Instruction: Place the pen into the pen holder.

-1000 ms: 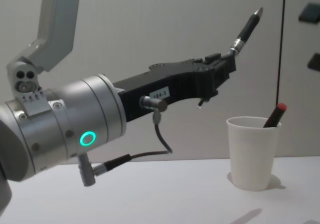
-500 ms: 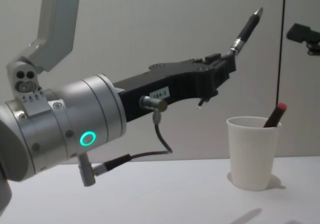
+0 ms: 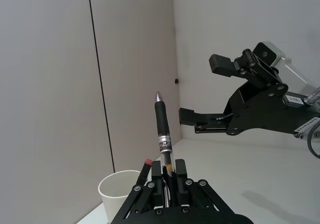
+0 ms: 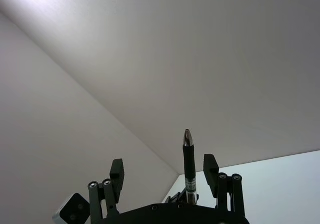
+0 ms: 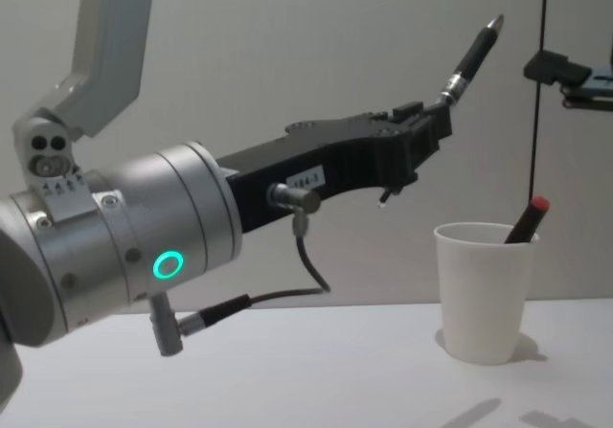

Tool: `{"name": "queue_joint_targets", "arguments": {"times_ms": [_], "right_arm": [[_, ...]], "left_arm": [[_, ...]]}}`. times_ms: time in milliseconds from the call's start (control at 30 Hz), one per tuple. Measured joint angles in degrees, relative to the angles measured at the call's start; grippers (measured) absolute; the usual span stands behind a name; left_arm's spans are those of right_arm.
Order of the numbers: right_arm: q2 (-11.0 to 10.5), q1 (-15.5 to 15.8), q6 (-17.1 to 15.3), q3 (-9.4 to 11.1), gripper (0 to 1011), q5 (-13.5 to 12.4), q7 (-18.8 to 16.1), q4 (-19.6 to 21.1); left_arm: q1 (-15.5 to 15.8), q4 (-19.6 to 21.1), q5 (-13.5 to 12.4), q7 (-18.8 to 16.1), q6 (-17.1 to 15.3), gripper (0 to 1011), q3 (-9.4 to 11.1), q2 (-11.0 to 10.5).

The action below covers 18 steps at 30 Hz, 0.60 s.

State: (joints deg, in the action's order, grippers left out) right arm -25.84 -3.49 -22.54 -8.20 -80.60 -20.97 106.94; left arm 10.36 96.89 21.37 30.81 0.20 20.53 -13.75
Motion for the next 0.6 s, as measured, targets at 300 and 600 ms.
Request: {"name": "queue_joint_targets", "arguments": {"times_ms": [300, 600], "right_arm": [[0.9, -1.8, -0.5, -1.4, 1001, 0.1, 0.0, -1.5], [1.5, -3.3, -0.8, -2.9, 1001, 1.6, -0.3, -2.9]], "left_arm": [[0.0, 0.0, 0.0, 0.0, 0.0, 160, 0.0, 0.0], [0.0, 0.0, 0.0, 0.0, 0.0, 160, 0.0, 0.0]]}}
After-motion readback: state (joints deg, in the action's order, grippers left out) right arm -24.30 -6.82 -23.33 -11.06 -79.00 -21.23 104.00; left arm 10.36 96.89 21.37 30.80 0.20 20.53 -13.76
